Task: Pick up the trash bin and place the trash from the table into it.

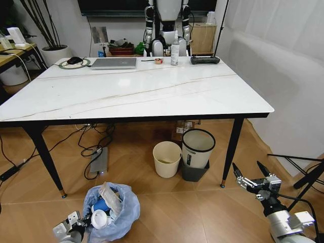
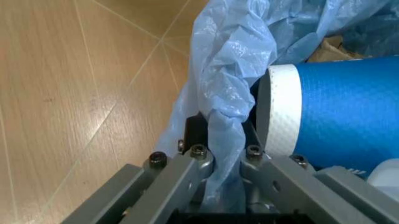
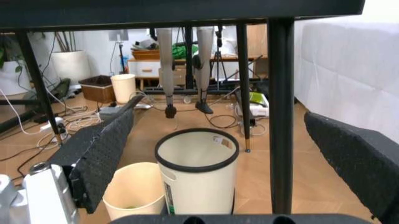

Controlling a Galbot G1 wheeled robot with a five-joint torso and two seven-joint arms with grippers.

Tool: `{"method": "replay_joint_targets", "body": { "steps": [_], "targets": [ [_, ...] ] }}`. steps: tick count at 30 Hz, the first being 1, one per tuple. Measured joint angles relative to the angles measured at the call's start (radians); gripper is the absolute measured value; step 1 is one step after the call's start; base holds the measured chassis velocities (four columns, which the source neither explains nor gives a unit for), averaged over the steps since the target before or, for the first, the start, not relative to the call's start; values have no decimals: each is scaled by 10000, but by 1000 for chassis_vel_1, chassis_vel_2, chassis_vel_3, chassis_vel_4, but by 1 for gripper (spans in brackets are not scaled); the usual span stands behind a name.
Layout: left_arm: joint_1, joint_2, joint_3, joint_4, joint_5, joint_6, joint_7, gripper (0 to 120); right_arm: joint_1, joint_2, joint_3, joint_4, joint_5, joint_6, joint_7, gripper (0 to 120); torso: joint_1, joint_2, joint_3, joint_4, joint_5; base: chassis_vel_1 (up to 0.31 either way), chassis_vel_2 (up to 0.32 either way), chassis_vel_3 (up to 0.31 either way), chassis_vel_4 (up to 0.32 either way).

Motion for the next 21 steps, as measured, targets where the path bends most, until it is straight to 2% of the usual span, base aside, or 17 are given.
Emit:
{"method": "replay_joint_targets", "body": {
  "steps": [11, 21],
  "targets": [
    [-110, -163, -33, 195, 157, -188, 31, 0, 0, 0, 0, 0, 0, 0, 0, 100, -202, -511, -311, 0, 0, 0, 0, 0, 0],
    [-183, -179, -78, 393, 546, -499, 244, 0, 0, 0, 0, 0, 0, 0, 0, 100, -276, -695, -419, -1, 0, 0, 0, 0, 0]
  ]
}}
